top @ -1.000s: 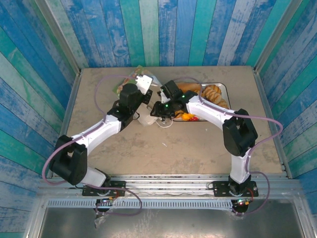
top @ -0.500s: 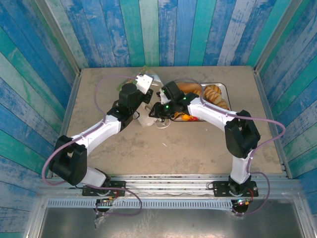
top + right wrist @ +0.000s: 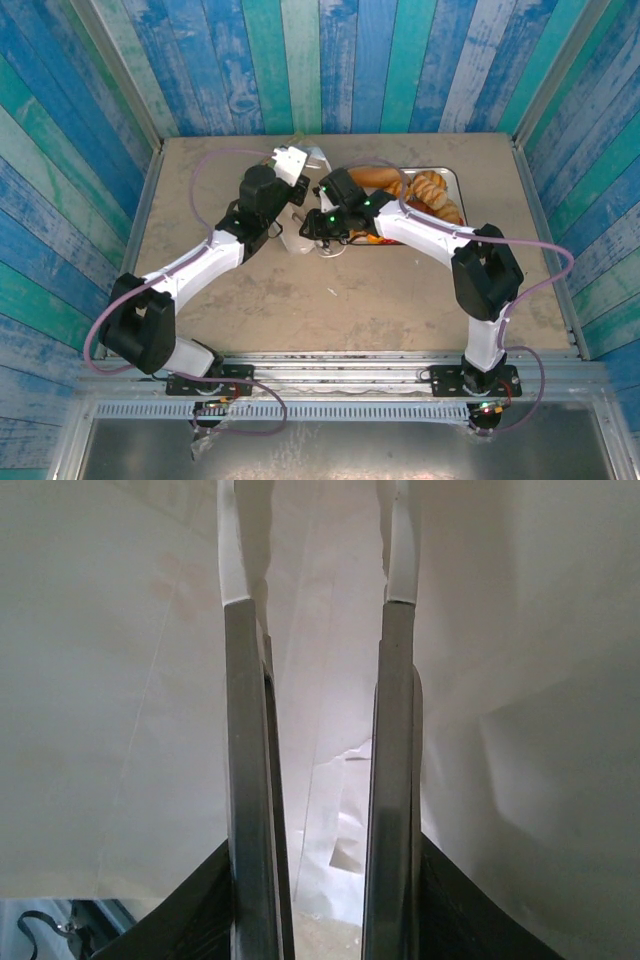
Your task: Take the fake bread out of the paper bag
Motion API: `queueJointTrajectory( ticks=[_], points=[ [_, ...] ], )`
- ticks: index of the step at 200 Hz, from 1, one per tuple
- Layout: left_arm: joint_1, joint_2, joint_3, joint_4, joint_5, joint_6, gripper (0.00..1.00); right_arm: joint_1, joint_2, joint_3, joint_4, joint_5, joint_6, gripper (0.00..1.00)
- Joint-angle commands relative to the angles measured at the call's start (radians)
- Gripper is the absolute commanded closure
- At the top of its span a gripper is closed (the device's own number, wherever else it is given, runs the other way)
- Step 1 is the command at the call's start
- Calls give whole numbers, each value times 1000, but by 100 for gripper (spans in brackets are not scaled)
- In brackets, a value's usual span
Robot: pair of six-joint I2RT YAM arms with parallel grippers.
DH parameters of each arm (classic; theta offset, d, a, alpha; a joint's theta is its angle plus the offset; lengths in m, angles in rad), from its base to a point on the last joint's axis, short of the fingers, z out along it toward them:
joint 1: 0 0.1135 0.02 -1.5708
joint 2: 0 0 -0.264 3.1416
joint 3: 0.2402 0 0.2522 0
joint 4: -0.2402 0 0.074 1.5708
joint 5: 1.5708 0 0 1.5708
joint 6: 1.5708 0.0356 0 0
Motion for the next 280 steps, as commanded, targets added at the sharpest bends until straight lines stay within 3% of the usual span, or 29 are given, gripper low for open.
queueJointTrajectory(
  ticks=[1, 160, 280],
  points=[
    [-4, -36, 47, 11, -21, -22, 100, 17, -19, 12, 23, 32, -16, 60],
    [-4, -85, 1, 3, 73, -6, 100, 7, 48, 89, -48, 163, 9, 57],
    [-4, -67, 18, 14, 105, -16, 100, 5, 125, 138, -111, 97, -26, 57]
  ],
)
